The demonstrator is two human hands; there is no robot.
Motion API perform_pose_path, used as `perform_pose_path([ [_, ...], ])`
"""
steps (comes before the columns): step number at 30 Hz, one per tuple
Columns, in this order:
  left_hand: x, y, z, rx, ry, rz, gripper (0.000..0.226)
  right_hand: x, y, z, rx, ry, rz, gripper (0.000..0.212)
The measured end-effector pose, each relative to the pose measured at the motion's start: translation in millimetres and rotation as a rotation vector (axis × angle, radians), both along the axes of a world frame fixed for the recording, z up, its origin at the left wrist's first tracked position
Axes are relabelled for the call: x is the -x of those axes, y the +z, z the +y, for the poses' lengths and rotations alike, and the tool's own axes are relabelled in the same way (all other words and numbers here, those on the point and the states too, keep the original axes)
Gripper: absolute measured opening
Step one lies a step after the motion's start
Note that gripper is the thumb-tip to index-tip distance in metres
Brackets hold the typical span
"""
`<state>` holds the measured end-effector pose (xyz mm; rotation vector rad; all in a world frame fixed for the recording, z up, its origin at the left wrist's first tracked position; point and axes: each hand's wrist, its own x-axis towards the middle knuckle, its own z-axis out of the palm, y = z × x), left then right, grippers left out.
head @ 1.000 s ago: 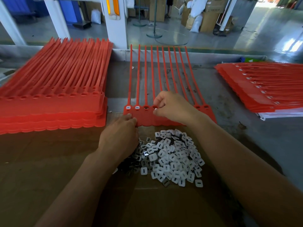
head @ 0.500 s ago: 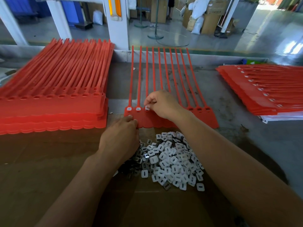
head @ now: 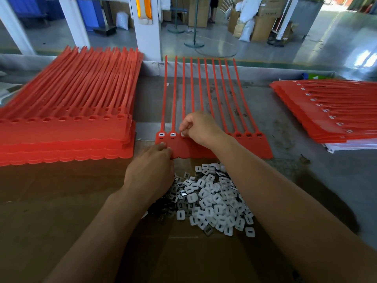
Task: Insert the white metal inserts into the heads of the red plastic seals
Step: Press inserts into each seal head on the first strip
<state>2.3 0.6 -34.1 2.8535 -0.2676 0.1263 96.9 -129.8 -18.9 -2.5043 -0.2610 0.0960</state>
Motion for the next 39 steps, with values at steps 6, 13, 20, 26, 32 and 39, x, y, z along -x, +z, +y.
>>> perform_pose_path([
  [6,0.2,0.2,-0.7,0.017,0.006,0.008,0.031,-8.2,1.0,3.0,0.052,-0.083,0.032,0.034],
  [13,2.4,0.7,-1.0,0.030,0.014,0.002,0.032,-16.8,2.0,7.1,0.075,-0.145,0.123,0.039],
  [20,1.1,1.2,-1.6,0.017,0.016,0.012,0.032,-3.7,1.1,-2.1,-0.029,-0.067,0.064,0.019],
  [26,0.9,1.5,-2.5,0.012,0.015,0.011,0.031,1.0,6.3,-14.2,-0.229,-0.058,0.201,0.015],
  [32,1.3,1.7,-2.2,0.019,0.020,0.014,0.031,4.6,9.0,-15.7,-0.217,-0.053,0.204,0.017],
  [39,0.2,0.8,-1.2,0.011,0.014,0.007,0.030,28.6,23.8,-27.5,-0.029,0.116,0.106,0.015],
])
